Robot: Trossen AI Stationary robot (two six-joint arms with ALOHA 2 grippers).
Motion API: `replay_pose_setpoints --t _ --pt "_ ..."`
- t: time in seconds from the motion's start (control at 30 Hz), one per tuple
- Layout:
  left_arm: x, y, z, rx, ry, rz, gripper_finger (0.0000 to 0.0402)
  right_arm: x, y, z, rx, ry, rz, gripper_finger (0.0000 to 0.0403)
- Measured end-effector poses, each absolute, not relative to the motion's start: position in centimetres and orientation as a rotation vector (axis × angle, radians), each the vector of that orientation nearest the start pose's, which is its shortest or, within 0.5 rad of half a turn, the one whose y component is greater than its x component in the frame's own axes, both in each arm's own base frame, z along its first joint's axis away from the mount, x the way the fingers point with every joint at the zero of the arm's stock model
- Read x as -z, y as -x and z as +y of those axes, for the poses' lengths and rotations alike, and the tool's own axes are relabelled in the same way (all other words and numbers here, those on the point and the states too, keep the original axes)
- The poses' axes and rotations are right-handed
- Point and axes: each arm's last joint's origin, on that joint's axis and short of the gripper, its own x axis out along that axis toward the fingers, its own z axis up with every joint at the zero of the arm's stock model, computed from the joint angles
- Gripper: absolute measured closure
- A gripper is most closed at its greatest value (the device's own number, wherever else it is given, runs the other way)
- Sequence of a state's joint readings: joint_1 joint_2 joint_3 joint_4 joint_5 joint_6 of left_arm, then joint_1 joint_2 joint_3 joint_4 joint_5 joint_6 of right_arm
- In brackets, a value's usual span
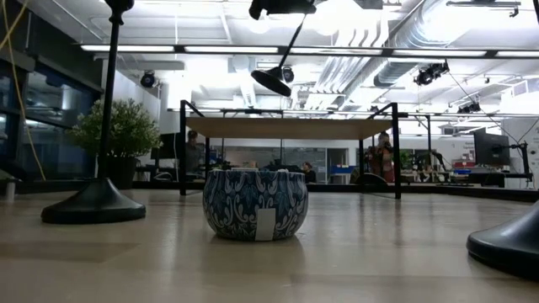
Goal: Pick & Place candle stick holders
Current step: Put the black candle holder on the shelf
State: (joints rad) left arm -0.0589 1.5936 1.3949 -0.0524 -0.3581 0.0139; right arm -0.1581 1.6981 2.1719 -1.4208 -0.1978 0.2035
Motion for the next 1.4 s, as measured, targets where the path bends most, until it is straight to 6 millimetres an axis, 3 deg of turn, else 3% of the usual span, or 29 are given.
replay_pose_setpoints --t 0.17,0.73,1.07,1.4 --pt "-35.42 -36.98 -1.09 -0.322 -0.067 0.249 0.0214 -45.26 -29.73 -4.18 0.058 -0.355 0.935 0.0403" --pt "-35.39 -36.99 -1.15 -0.303 -0.058 0.251 0.0384 -45.27 -29.69 -4.17 0.055 -0.347 0.936 0.0403" --pt "-35.4 -36.99 -1.17 -0.303 -0.051 0.249 0.0394 -45.26 -29.68 -4.17 0.056 -0.344 0.937 0.0394" --pt "-35.41 -36.98 -1.08 -0.32 -0.04 0.246 0.0394 -45.67 -29.11 -4.21 0.09 -0.313 0.923 0.0301"
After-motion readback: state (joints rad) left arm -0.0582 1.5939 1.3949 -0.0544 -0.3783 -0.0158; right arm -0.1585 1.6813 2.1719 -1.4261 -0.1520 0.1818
